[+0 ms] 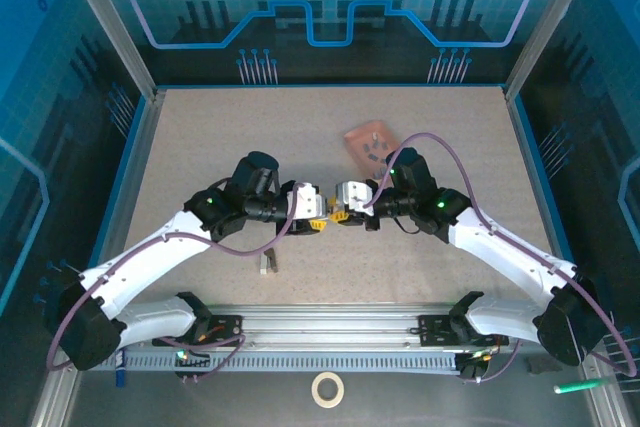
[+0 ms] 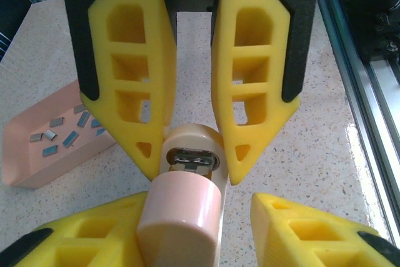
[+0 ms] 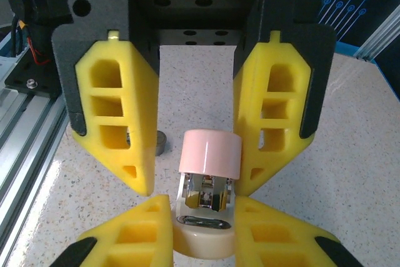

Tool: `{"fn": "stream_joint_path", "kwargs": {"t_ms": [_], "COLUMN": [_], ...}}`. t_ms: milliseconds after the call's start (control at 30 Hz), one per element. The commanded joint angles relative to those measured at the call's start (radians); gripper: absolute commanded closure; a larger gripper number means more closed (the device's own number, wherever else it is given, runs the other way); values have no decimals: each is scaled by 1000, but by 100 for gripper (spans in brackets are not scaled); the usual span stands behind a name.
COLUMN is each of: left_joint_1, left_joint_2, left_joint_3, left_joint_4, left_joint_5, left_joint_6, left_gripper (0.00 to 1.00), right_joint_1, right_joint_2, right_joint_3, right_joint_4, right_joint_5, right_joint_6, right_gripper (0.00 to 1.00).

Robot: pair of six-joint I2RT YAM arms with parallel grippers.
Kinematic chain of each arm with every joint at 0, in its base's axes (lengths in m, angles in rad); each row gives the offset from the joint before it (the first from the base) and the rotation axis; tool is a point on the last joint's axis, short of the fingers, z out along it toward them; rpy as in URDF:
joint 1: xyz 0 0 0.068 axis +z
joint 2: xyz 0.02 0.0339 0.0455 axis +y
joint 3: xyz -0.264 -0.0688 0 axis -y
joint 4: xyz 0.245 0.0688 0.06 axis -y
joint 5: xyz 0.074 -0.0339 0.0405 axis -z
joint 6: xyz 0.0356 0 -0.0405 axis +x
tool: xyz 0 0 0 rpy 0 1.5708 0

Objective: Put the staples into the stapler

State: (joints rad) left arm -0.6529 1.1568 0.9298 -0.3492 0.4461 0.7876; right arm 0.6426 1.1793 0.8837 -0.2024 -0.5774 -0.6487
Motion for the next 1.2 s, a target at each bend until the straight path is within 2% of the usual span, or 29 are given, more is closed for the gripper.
{"fn": "stream_joint_path", "kwargs": {"t_ms": [0,133,233,533,667,700,733,767,833,867,967,1167], "left_joint_1": [-10,-9,-10,-9,-9,-8,-8,-8,-7,-8,-8,-9], "left_joint_2": [3,-9,-23,-27,-27,-26,-27,-28,-34,-37,-34,-13], "left_joint_3": [33,31,24,31,36,35,35,33,12,-6,-27,-80], "left_joint_4": [3,15,33,14,8,3,0,0,27,53,98,195], "left_joint_5": [60,54,50,75,81,76,67,56,28,15,3,-2], "left_joint_6": [7,3,1,0,2,6,8,10,9,10,6,36], "left_gripper": [57,51,51,65,78,82,84,85,85,85,86,87], "right_joint_1": [15,15,15,15,15,15,13,7,-18,-32,-69,-103], "right_joint_2": [-4,-1,0,7,7,4,-3,-16,-49,-70,-126,-179], "right_joint_3": [33,34,34,35,37,34,30,21,-33,-70,-161,-228], "right_joint_4": [-10,-18,-20,-14,-19,-17,-9,5,47,84,179,242], "right_joint_5": [1,8,9,10,25,36,52,69,69,70,62,49], "right_joint_6": [-20,-22,-22,-12,-2,12,60,139,283,360,564,966], "right_gripper": [95,95,95,95,94,92,79,58,34,28,22,26]}}
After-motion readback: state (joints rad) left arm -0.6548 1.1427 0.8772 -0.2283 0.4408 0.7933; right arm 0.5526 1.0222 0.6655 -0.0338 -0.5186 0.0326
